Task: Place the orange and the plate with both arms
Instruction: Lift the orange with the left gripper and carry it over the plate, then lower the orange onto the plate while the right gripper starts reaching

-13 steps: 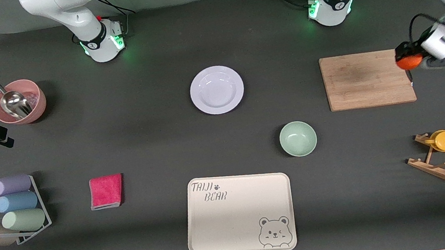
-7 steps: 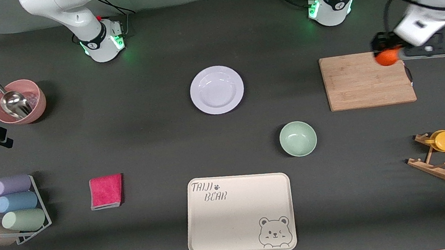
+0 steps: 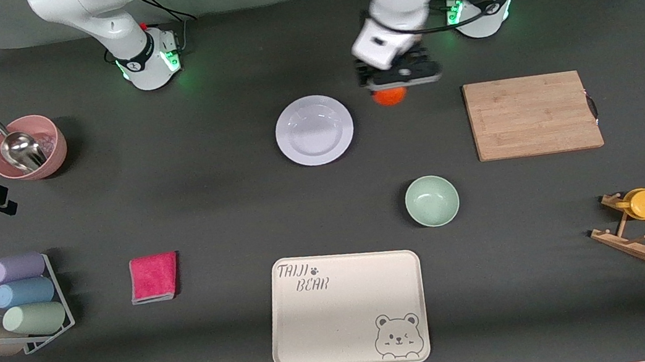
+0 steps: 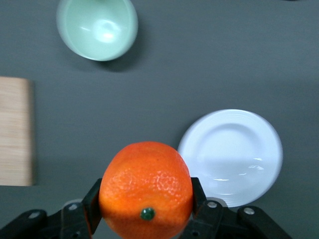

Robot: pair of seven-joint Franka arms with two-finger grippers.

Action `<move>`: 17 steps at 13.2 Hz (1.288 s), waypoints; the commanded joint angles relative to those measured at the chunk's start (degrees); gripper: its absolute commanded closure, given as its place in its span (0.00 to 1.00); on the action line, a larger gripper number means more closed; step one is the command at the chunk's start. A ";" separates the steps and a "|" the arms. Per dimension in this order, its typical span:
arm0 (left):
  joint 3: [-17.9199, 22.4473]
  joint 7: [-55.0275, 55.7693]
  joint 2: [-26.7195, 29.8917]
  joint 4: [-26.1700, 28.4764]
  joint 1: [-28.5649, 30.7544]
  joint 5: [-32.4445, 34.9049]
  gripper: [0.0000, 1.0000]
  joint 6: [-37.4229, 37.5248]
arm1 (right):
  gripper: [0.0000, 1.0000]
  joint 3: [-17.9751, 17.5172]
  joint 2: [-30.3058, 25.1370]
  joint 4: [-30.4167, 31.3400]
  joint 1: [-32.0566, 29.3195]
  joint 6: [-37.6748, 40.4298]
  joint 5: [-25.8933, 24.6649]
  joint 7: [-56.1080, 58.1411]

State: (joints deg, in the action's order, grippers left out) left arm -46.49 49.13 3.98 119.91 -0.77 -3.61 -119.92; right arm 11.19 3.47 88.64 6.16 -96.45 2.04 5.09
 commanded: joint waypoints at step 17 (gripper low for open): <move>10.99 38.16 -43.44 -13.21 -26.74 37.27 0.51 -17.98 | 0.00 -0.11 14.88 0.22 0.78 0.12 30.61 0.62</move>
State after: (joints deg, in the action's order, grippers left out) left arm -35.94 87.56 -39.38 107.16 -26.67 32.62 -137.54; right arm 10.92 14.49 90.04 6.69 -96.45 25.43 5.10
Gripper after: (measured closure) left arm 0.291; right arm 0.000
